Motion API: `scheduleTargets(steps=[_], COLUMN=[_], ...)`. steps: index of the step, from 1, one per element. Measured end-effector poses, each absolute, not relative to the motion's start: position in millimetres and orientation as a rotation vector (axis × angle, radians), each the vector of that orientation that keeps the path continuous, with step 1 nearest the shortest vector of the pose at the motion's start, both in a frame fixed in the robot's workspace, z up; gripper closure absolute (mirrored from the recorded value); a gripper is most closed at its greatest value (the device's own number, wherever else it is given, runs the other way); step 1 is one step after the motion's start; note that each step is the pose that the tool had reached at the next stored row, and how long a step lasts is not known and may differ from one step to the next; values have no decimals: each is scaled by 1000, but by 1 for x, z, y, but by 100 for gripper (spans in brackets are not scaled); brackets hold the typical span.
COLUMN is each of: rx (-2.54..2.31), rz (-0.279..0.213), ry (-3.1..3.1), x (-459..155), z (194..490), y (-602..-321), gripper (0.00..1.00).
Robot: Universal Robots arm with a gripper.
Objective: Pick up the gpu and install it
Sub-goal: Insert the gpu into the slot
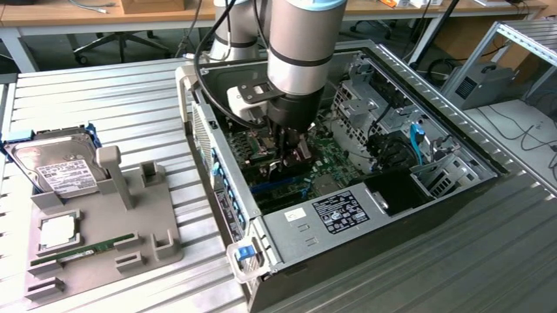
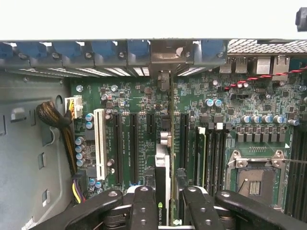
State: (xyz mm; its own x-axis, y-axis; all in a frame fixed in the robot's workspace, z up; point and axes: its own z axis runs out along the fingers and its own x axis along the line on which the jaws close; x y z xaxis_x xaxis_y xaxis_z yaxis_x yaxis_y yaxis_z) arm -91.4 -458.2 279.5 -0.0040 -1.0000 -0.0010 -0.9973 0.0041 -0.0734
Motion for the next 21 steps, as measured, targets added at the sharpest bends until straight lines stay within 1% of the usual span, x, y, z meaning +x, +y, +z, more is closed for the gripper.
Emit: scheduleTargets(steps=[21], rx=[-2177], rz=[-80], ry=[2187], x=[-92], z=[272], y=[-458], gripper=[74])
